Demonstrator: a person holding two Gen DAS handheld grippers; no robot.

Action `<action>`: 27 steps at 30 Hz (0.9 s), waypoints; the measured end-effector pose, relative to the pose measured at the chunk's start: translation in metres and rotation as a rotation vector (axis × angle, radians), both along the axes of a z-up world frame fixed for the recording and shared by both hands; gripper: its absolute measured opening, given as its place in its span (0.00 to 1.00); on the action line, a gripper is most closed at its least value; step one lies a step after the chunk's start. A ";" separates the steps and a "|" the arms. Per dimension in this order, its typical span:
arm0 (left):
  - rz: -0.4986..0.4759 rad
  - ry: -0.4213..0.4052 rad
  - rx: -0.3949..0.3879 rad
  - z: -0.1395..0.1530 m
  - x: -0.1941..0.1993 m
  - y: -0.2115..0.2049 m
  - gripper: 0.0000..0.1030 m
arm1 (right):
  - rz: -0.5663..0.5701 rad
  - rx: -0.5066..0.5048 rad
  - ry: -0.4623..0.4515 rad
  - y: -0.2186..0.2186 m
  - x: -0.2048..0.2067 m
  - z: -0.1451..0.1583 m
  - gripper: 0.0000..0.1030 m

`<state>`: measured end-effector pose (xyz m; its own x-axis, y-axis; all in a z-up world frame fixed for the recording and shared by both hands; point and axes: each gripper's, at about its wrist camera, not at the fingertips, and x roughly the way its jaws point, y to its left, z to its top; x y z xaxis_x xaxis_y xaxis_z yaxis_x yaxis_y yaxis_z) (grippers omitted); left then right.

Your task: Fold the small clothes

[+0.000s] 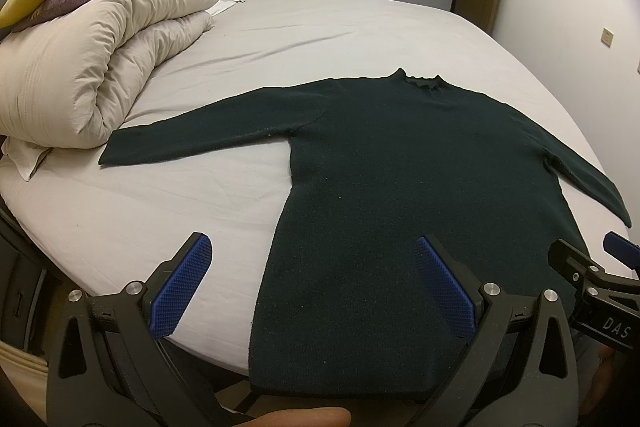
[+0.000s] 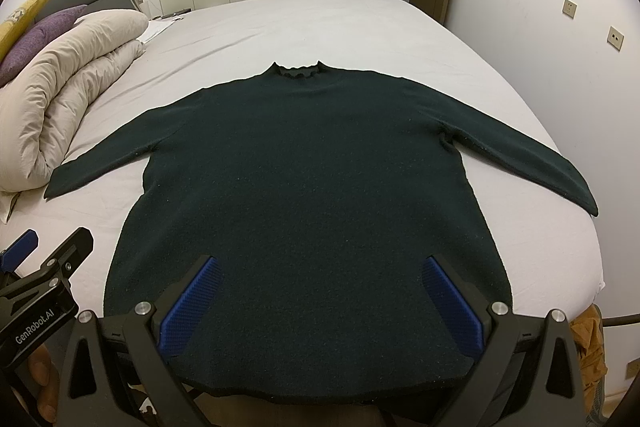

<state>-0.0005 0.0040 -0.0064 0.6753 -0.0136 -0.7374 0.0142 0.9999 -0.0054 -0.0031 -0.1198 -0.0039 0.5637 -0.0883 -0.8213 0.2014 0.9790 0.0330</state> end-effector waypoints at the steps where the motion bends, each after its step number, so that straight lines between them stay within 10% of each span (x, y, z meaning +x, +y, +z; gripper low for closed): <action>1: 0.000 0.000 -0.001 0.000 0.000 0.000 1.00 | 0.000 0.000 0.000 0.000 0.000 0.000 1.00; 27: 0.000 0.001 -0.004 -0.001 -0.001 -0.001 1.00 | 0.000 -0.001 0.000 0.002 -0.001 -0.001 1.00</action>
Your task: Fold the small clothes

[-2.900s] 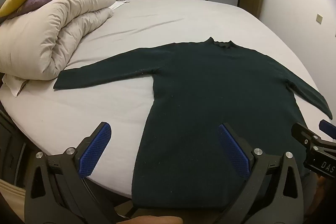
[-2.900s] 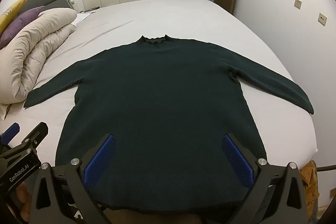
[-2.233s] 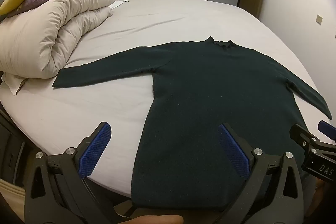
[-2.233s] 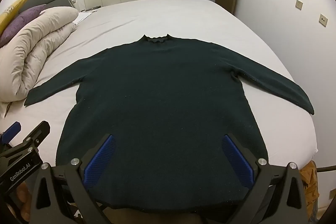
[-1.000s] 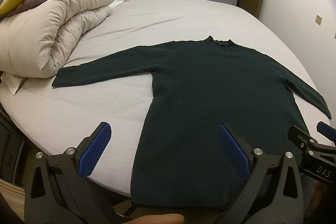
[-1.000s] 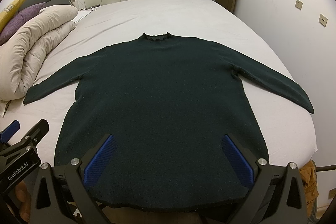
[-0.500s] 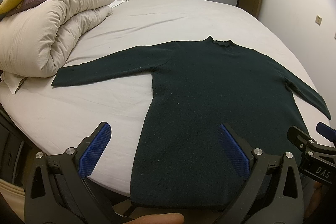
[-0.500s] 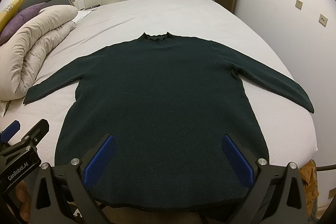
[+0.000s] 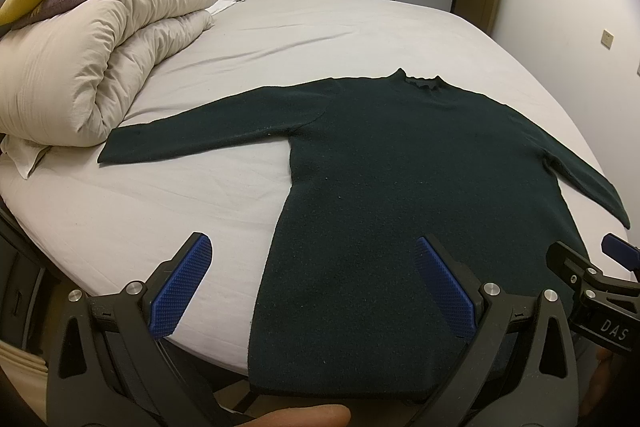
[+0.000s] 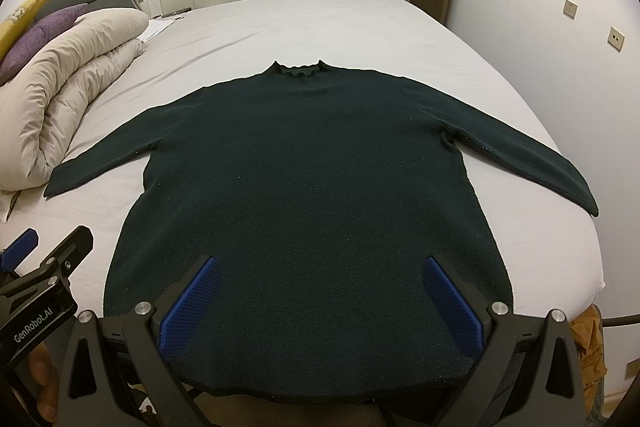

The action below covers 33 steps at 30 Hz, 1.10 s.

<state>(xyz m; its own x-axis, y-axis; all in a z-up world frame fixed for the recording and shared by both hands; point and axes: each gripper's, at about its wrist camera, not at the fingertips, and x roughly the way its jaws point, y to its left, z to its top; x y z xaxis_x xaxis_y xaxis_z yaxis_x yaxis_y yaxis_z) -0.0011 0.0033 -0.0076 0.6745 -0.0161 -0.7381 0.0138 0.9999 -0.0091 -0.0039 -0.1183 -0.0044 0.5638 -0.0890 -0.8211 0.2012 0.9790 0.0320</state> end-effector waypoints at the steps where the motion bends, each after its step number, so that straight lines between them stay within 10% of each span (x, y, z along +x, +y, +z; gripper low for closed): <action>1: 0.000 0.000 -0.001 0.000 0.000 0.000 1.00 | 0.000 -0.001 0.000 0.001 0.000 0.000 1.00; 14: 0.014 0.023 -0.059 -0.013 0.006 0.010 1.00 | 0.007 -0.014 0.007 0.008 0.001 -0.006 1.00; 23: 0.054 0.091 -0.390 -0.044 0.044 0.078 1.00 | 0.040 0.036 -0.023 0.012 0.010 -0.004 1.00; 33: 0.418 0.075 -0.706 -0.085 0.095 0.224 1.00 | 0.132 0.272 -0.140 0.019 0.041 0.006 1.00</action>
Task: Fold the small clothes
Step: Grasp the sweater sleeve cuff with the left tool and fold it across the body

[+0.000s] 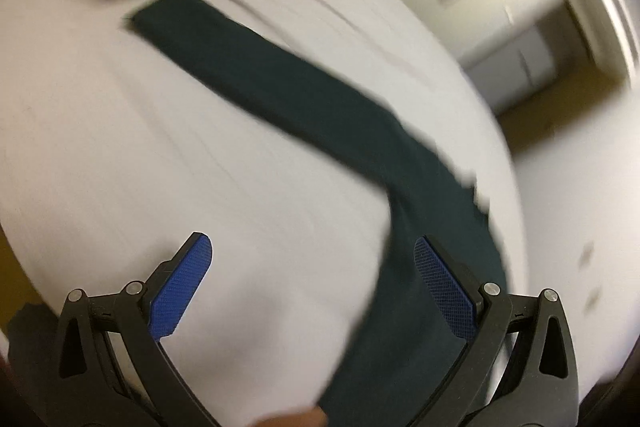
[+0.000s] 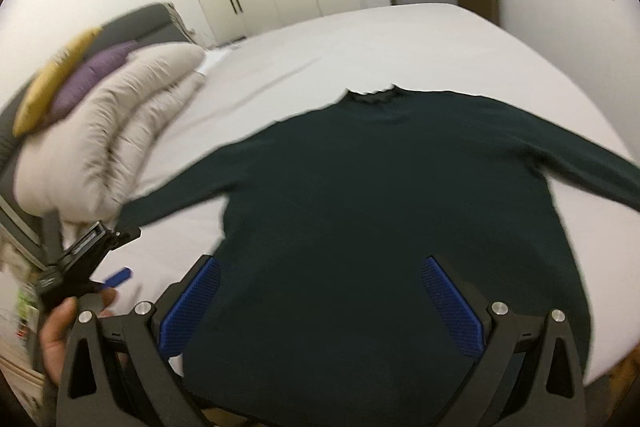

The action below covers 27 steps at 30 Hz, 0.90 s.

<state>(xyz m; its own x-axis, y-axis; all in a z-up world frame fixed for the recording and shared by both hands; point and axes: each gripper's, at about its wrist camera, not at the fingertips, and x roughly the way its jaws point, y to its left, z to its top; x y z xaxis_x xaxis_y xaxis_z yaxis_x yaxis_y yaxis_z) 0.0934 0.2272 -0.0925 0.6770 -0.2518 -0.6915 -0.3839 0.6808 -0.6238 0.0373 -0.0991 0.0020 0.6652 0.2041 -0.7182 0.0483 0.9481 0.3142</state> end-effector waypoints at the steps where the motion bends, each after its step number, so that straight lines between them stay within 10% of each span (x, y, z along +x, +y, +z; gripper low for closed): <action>1: 0.056 -0.008 -0.054 -0.005 0.004 0.019 1.00 | 0.005 0.019 -0.005 0.001 0.004 -0.001 1.00; 8: 0.275 -0.038 -0.352 -0.061 0.039 0.109 1.00 | 0.041 0.074 0.024 0.015 0.034 -0.017 1.00; 20: 0.317 -0.169 -0.580 -0.091 0.080 0.147 0.97 | 0.074 0.101 0.065 0.034 0.058 -0.033 1.00; 27: 0.366 -0.222 -0.703 -0.116 0.081 0.167 0.51 | 0.053 0.123 0.057 0.028 0.059 -0.035 1.00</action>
<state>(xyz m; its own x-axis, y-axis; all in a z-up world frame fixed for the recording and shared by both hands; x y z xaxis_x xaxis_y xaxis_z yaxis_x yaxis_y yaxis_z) 0.1743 0.3940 -0.2089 0.9028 -0.3126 -0.2954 -0.3236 -0.0414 -0.9453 0.0966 -0.0708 -0.0330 0.6102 0.3265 -0.7218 0.0207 0.9042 0.4266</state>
